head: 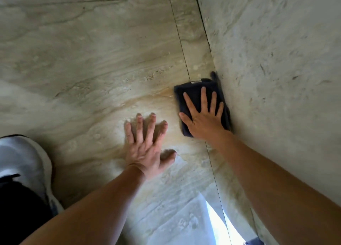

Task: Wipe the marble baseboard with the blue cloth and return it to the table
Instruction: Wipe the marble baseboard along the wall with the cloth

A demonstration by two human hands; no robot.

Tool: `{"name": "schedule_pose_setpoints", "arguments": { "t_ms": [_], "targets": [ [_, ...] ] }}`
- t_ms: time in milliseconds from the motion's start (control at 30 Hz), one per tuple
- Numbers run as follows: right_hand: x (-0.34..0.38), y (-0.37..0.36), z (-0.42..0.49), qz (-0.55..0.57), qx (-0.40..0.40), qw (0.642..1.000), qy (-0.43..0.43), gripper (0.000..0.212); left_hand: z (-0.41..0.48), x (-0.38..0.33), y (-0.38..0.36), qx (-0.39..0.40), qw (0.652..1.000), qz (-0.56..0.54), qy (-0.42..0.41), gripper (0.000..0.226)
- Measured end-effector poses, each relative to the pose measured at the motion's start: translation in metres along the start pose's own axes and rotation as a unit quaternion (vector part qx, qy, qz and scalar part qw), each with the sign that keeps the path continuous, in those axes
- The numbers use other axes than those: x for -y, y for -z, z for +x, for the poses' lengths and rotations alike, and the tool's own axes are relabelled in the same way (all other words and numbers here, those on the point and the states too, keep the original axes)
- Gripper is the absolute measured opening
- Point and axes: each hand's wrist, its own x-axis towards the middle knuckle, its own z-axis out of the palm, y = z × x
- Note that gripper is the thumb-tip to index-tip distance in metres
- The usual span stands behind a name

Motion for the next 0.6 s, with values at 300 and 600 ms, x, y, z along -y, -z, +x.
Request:
{"name": "schedule_pose_setpoints", "arguments": {
  "t_ms": [300, 600],
  "targets": [
    [0.002, -0.030, -0.115, 0.012, 0.039, 0.995, -0.094, 0.069, 0.011, 0.004, 0.021, 0.081, 0.996, -0.022, -0.009, 0.094],
    [0.009, 0.003, -0.020, 0.070, 0.057, 0.989, -0.121, 0.065, 0.252, 0.112, 0.109, -0.042, 0.998, 0.000, -0.036, 0.102]
  ]
}}
